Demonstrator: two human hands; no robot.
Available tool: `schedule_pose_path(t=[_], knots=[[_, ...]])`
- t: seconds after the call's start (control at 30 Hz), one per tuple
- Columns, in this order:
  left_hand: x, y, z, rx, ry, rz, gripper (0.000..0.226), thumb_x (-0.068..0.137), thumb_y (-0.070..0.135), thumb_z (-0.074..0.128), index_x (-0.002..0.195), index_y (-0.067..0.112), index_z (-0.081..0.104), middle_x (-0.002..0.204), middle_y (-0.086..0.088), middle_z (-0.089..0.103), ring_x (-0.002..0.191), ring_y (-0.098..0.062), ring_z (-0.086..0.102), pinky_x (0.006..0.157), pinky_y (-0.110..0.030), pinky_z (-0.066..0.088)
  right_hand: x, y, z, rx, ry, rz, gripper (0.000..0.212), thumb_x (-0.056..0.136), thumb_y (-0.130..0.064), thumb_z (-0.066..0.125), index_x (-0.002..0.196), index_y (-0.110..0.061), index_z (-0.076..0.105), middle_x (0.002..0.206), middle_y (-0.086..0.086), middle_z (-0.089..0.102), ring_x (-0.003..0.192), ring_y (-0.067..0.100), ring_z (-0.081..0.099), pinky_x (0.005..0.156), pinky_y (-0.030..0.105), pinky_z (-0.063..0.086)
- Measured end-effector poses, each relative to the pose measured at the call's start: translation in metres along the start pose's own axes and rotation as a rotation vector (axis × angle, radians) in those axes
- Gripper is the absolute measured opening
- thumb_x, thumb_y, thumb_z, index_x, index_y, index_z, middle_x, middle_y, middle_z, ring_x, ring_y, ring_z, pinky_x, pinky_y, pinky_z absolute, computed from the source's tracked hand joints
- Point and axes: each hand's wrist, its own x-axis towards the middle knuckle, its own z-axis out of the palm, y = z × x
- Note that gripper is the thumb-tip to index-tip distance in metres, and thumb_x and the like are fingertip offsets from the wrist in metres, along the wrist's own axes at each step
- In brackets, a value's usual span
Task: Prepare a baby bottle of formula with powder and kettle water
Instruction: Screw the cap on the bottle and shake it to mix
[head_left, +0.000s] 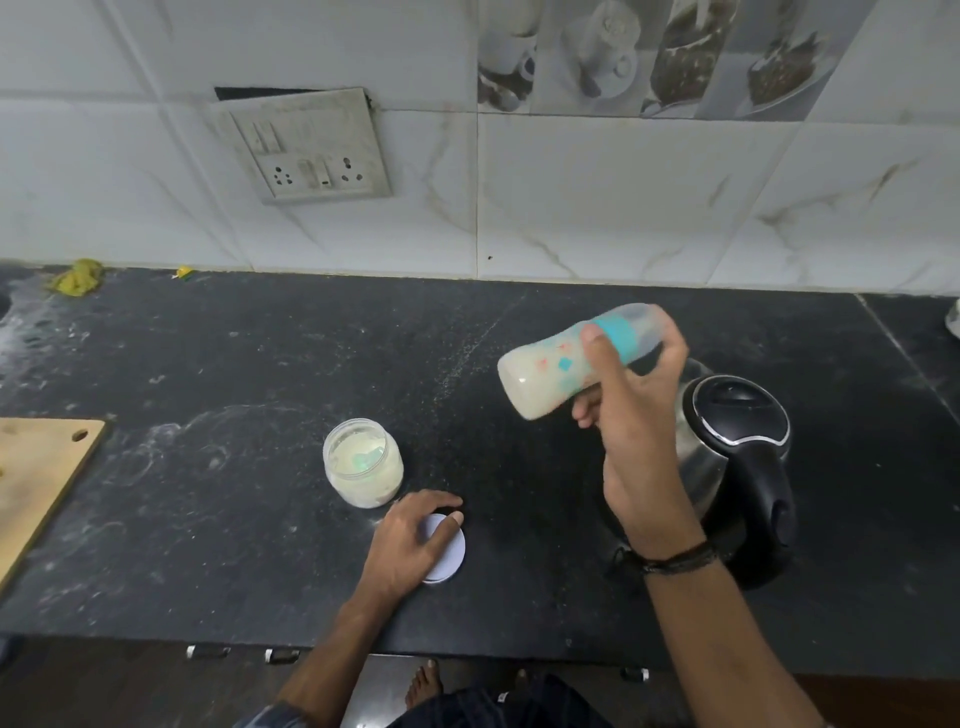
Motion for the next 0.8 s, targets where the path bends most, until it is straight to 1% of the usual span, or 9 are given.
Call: schedule_pose_path(t=[0.03,0.17,0.3,0.37,0.47,0.6,0.63,0.73,0.8], knots=[[0.0,0.0,0.0,0.0,-0.004,-0.004,0.019,0.092,0.042,0.064,0.107,0.036,0.075,0.111,0.033,0.067,0.11,0.004,0.061,0.095,-0.02,0.045,0.0,0.001,0.001,-0.009,0.009,0.014,0.058,0.095,-0.024,0.072,0.14,-0.029,0.037,0.09,0.006,0.07,0.05,0.011,0.049,0.043,0.021,0.042],[-0.001,-0.001,-0.001,-0.008,-0.008,0.006,0.019,0.091,0.042,0.064,0.107,0.036,0.074,0.114,0.033,0.066,0.111,0.003,0.061,0.096,-0.021,0.045,-0.004,0.003,0.001,-0.176,-0.149,0.021,0.058,0.091,-0.018,0.076,0.136,-0.032,0.043,0.091,0.006,0.07,0.051,0.004,0.053,0.044,0.021,0.042],[0.0,0.0,-0.001,-0.009,-0.004,0.009,0.02,0.091,0.042,0.064,0.107,0.036,0.075,0.113,0.032,0.067,0.11,0.004,0.061,0.096,-0.021,0.045,0.002,-0.007,-0.003,0.038,0.072,-0.087,0.056,0.096,-0.022,0.07,0.139,-0.028,0.035,0.103,0.013,0.069,0.055,0.012,0.053,0.043,0.021,0.042],[0.0,-0.001,-0.001,-0.011,-0.009,0.008,0.021,0.091,0.044,0.063,0.107,0.036,0.075,0.113,0.032,0.067,0.11,0.004,0.062,0.095,-0.022,0.046,0.003,-0.008,-0.002,-0.041,0.012,-0.069,0.056,0.096,-0.021,0.071,0.138,-0.028,0.034,0.106,0.017,0.067,0.054,0.009,0.054,0.042,0.02,0.042],[-0.001,-0.002,-0.001,-0.018,-0.012,0.021,0.022,0.091,0.045,0.062,0.107,0.036,0.074,0.114,0.033,0.066,0.11,0.003,0.062,0.096,-0.023,0.046,-0.006,-0.007,0.0,-0.171,-0.194,-0.017,0.059,0.092,-0.012,0.074,0.136,-0.032,0.041,0.1,0.008,0.067,0.059,0.004,0.06,0.047,0.018,0.046],[0.0,0.001,-0.001,-0.014,-0.01,0.006,0.021,0.091,0.043,0.063,0.107,0.036,0.075,0.114,0.033,0.066,0.11,0.004,0.061,0.096,-0.022,0.045,-0.007,-0.004,0.002,0.026,0.016,-0.061,0.055,0.095,-0.019,0.072,0.135,-0.033,0.037,0.101,0.012,0.069,0.055,0.011,0.054,0.043,0.021,0.043],[0.0,0.001,-0.001,-0.012,-0.008,0.002,0.02,0.091,0.042,0.064,0.107,0.035,0.075,0.114,0.033,0.066,0.11,0.004,0.061,0.096,-0.021,0.044,-0.007,-0.002,0.004,0.008,0.019,-0.041,0.056,0.095,-0.021,0.072,0.136,-0.031,0.036,0.1,0.013,0.069,0.052,0.012,0.052,0.042,0.021,0.042],[-0.001,-0.001,-0.001,-0.017,-0.011,0.009,0.02,0.091,0.04,0.064,0.107,0.035,0.075,0.115,0.034,0.065,0.11,0.004,0.061,0.096,-0.021,0.044,-0.007,0.003,0.006,-0.145,-0.17,0.035,0.059,0.09,-0.019,0.078,0.135,-0.032,0.043,0.087,0.009,0.071,0.048,0.012,0.05,0.041,0.021,0.042],[-0.001,0.0,-0.002,-0.016,-0.018,0.009,0.02,0.091,0.04,0.064,0.107,0.035,0.075,0.115,0.035,0.065,0.111,0.004,0.06,0.096,-0.019,0.043,-0.007,-0.003,0.005,-0.085,-0.138,0.002,0.059,0.089,-0.021,0.079,0.135,-0.034,0.044,0.084,0.007,0.072,0.048,0.014,0.049,0.041,0.023,0.041]])
